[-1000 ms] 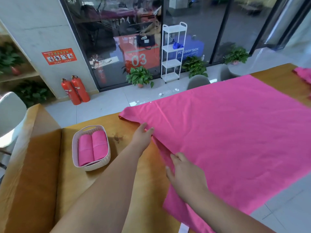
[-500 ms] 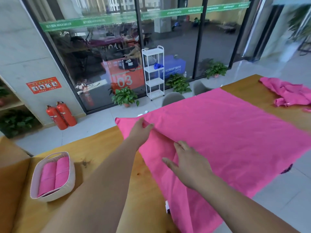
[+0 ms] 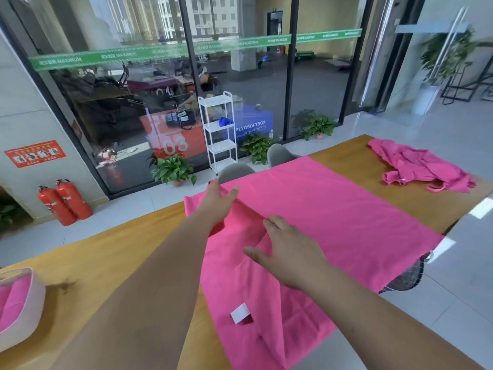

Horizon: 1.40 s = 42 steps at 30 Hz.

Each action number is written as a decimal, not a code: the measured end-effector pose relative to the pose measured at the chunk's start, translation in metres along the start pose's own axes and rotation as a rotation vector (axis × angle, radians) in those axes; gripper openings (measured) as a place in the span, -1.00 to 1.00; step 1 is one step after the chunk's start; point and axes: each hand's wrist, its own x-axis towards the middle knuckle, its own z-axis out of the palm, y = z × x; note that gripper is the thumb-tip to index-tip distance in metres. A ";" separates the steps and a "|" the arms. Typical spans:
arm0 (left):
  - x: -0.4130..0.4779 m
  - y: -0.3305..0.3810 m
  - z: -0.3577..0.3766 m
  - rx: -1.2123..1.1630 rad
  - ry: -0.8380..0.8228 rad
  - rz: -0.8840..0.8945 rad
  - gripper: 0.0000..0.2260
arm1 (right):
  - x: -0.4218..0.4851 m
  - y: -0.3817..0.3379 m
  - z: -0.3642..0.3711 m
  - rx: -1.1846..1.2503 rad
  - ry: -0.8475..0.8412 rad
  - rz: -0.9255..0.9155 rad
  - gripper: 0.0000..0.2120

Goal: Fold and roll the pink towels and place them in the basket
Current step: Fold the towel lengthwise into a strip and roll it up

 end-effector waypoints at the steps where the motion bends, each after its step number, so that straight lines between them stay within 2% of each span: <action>1: 0.003 0.008 0.009 0.014 0.011 0.009 -0.27 | 0.000 0.010 -0.005 -0.001 0.000 0.004 -0.09; 6: 0.029 0.051 0.051 -0.066 0.000 0.072 -0.25 | 0.009 0.058 -0.026 0.011 0.008 0.030 -0.10; 9: 0.044 0.078 0.080 -0.065 0.024 0.111 -0.56 | 0.021 0.090 -0.034 0.015 0.015 0.054 -0.09; 10: 0.050 0.086 0.092 -0.070 0.036 0.131 -0.60 | 0.026 0.101 -0.036 0.018 0.014 0.061 -0.08; 12: 0.065 0.098 0.114 -0.119 0.026 0.139 -0.51 | 0.036 0.125 -0.040 0.020 0.011 0.067 -0.08; 15: 0.091 0.114 0.150 -0.194 0.022 0.127 -0.28 | 0.054 0.162 -0.046 0.021 0.000 0.065 -0.08; 18: 0.119 0.129 0.184 -0.221 0.009 0.107 -0.18 | 0.076 0.199 -0.051 0.031 -0.014 0.063 -0.08; 26: 0.176 0.179 0.252 -0.201 -0.008 0.123 -0.24 | 0.124 0.284 -0.067 0.099 -0.033 0.072 -0.09; 32: 0.203 0.208 0.295 -0.168 -0.053 0.105 -0.20 | 0.140 0.340 -0.079 0.143 -0.060 0.089 -0.11; 42: 0.247 0.266 0.384 -0.104 -0.016 0.100 -0.25 | 0.176 0.460 -0.091 0.254 -0.059 0.035 -0.16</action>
